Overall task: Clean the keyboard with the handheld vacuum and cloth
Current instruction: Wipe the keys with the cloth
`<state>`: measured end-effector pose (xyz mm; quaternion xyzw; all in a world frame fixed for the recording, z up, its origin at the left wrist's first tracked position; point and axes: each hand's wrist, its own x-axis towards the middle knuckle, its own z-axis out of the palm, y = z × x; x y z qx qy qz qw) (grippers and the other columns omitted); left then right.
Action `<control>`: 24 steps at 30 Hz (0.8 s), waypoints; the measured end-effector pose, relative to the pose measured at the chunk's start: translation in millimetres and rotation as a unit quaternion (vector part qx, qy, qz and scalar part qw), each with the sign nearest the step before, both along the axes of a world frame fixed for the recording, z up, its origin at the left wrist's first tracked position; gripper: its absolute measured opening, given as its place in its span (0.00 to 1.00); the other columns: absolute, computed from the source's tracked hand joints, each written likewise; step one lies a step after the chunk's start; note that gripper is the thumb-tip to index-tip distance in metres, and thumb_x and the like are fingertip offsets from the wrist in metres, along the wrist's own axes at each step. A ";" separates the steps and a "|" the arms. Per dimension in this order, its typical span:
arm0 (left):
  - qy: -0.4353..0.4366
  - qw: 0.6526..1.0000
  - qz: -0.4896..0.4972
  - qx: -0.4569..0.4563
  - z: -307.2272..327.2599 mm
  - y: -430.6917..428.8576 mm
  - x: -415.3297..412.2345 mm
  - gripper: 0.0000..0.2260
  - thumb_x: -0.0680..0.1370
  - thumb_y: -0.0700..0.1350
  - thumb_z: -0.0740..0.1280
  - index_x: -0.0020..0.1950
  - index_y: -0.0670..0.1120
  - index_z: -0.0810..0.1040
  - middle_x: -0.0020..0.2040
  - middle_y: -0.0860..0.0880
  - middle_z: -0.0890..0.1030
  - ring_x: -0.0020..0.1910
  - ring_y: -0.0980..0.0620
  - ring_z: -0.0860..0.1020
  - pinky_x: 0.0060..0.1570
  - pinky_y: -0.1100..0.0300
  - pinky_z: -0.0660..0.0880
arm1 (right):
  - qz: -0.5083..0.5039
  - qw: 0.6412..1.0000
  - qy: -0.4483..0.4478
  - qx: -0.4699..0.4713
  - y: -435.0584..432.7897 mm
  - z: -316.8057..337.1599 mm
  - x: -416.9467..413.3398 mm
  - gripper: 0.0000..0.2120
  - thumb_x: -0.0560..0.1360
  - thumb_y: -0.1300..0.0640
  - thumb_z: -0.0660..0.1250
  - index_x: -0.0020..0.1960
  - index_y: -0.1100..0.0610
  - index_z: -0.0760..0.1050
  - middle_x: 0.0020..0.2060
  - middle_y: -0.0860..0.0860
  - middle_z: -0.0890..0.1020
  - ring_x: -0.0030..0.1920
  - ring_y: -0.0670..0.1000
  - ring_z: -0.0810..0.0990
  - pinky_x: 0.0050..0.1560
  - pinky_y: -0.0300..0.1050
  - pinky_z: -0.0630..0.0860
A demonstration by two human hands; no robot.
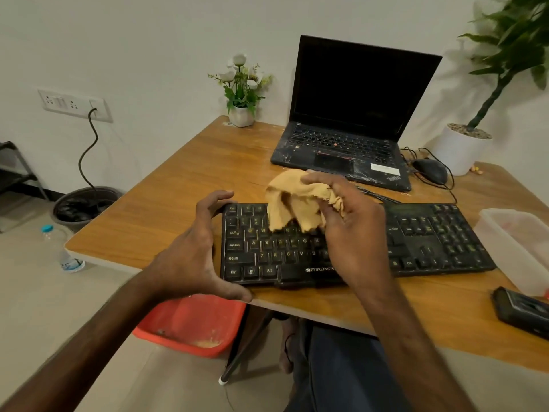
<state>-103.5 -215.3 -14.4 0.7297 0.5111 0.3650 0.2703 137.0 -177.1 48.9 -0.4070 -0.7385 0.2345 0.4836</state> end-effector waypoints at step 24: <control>0.010 0.997 -0.009 -0.078 0.3 8.2 -2.1 0.58 0.53 0.62 0.85 0.71 0.69 0.48 0.68 0.65 0.66 0.66 0.69 0.70 0.66 0.63 0.72 | -0.135 0.950 -0.271 -0.080 3.6 -33.0 17.8 0.21 0.80 0.64 0.61 0.70 0.48 0.73 0.65 0.48 0.78 0.63 0.47 0.76 0.63 0.47 0.75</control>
